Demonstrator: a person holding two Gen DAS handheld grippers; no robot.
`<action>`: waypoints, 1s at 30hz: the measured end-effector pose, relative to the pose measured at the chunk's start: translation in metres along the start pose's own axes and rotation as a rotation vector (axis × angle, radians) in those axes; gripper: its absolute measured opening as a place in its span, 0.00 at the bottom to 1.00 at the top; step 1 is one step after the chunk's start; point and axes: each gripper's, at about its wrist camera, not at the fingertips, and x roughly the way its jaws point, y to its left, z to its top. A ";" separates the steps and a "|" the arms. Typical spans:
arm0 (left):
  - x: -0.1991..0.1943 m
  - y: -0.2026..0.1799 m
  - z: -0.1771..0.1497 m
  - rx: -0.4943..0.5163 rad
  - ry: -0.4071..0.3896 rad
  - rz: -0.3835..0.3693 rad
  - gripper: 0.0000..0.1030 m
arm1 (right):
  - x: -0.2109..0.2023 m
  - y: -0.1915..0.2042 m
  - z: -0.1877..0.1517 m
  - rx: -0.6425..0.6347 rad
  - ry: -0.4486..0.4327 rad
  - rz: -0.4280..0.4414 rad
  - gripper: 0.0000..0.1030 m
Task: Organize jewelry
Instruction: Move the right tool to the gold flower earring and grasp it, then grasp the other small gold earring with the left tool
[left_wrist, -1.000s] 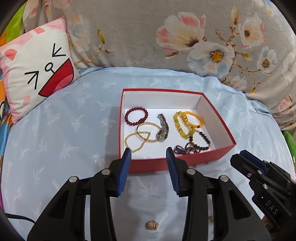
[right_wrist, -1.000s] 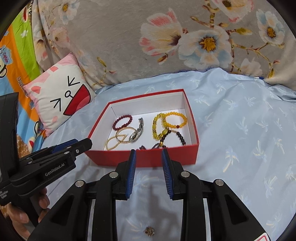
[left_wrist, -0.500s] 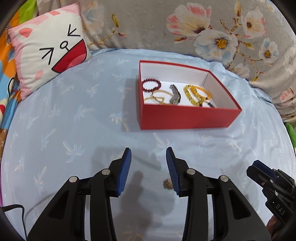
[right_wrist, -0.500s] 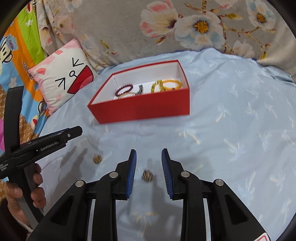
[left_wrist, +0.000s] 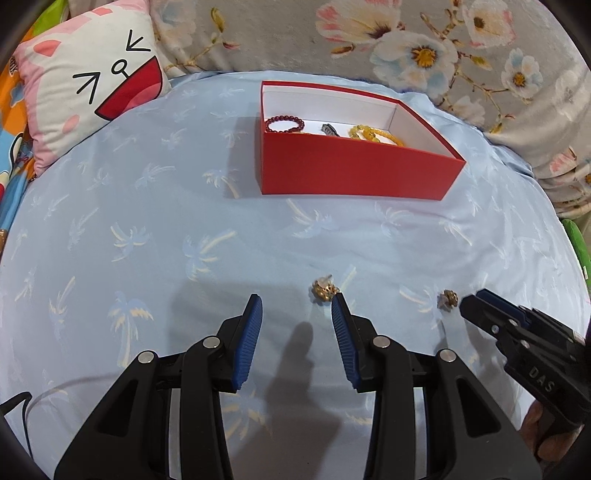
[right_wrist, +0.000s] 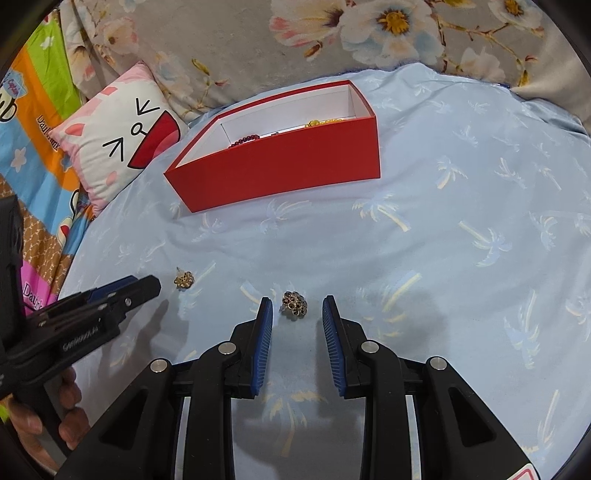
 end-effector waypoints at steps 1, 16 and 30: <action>0.000 -0.001 -0.001 0.001 0.001 0.000 0.36 | 0.002 -0.001 0.001 0.008 0.003 0.006 0.27; 0.006 -0.001 -0.004 -0.007 0.022 -0.023 0.36 | 0.020 0.003 0.003 0.001 0.016 -0.007 0.14; 0.021 -0.010 0.001 -0.003 0.018 -0.038 0.35 | 0.009 -0.001 0.003 0.007 -0.003 0.003 0.14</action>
